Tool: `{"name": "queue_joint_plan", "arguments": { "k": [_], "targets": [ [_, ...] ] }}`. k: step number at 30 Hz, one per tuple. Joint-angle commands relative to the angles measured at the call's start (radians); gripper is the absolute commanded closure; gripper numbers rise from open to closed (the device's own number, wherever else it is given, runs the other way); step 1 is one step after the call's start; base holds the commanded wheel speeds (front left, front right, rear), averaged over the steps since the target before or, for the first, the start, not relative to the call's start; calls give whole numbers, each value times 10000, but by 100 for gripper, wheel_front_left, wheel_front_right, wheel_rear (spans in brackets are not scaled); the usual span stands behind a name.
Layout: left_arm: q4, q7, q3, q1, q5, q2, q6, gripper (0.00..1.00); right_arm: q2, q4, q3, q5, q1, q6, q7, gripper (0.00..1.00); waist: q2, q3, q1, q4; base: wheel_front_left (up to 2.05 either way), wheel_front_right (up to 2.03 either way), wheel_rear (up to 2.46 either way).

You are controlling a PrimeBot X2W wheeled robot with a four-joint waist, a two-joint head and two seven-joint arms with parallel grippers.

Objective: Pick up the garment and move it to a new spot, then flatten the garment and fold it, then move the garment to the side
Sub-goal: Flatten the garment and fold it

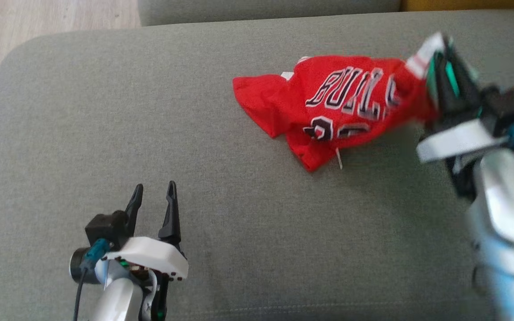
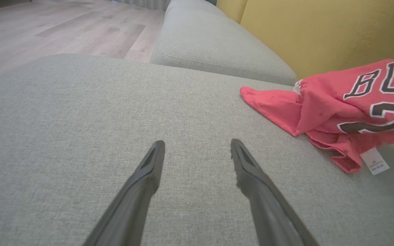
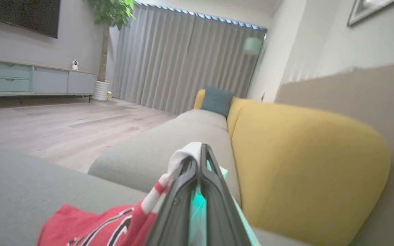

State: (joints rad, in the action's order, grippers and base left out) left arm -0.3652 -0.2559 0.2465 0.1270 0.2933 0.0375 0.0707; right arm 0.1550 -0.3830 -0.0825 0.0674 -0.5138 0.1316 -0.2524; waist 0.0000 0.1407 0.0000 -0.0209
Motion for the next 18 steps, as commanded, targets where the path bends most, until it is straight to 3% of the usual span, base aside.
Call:
{"name": "queue_joint_plan", "arguments": {
  "k": [1,10,15,18],
  "targets": [
    [249,-59,-252,196,50,128,40,0,299,455,-549,170,-938,-9,-93,100,0,10,0,6,0,0,0],
    [253,-59,26,332,344,127,108,0,1010,128,-2835,21,-3376,-9,231,100,0,131,0,484,0,0,0],
    [226,-59,298,503,405,127,59,0,538,-798,-4234,-157,-5130,-9,334,100,0,289,0,997,0,0,0],
    [159,-59,530,611,445,127,23,0,71,-1643,-4253,-92,-6441,-9,265,100,0,386,0,1325,0,0,0]
  ]
}}
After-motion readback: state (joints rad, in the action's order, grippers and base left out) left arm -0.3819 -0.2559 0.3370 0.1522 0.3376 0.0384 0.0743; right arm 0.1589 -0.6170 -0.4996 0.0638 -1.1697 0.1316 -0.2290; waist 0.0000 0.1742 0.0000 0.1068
